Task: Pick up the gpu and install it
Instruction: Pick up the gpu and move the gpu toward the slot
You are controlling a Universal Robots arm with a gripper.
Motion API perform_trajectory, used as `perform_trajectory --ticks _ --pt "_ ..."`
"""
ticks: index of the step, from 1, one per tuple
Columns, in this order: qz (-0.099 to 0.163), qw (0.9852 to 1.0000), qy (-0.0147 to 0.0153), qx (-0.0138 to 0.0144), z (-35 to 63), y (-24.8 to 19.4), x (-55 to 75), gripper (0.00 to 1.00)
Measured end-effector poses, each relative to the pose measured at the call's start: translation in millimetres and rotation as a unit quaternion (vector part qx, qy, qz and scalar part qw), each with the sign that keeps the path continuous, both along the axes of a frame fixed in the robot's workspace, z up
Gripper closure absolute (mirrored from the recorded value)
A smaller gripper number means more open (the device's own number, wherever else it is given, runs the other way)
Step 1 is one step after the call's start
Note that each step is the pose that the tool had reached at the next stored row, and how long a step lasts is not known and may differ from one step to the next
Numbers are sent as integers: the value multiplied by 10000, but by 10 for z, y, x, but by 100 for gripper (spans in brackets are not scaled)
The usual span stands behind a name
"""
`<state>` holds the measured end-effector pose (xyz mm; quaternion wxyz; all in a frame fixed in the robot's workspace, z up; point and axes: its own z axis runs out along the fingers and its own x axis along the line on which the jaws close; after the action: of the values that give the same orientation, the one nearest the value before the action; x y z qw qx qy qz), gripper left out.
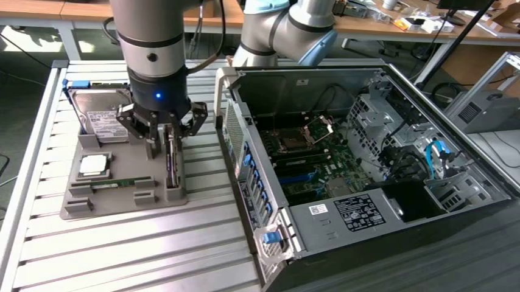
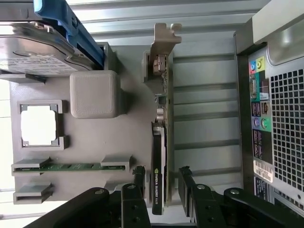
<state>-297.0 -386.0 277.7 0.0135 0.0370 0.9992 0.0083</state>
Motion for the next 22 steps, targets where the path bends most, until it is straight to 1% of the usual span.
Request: perform_trajectory --ticks 3,6,7,10,16,18,22 --pt "0 10000 1 0 -37 21 3 58" --pt "0 10000 0 -1 -71 69 3 58" --pt "0 10000 0 -1 -80 99 3 58" --pt "-1 10000 0 -2 -100 156 2 58" --pt "0 10000 0 -2 -156 217 3 58" --pt "0 10000 0 -3 -184 254 3 58" --pt "0 10000 0 -7 -237 262 3 58"
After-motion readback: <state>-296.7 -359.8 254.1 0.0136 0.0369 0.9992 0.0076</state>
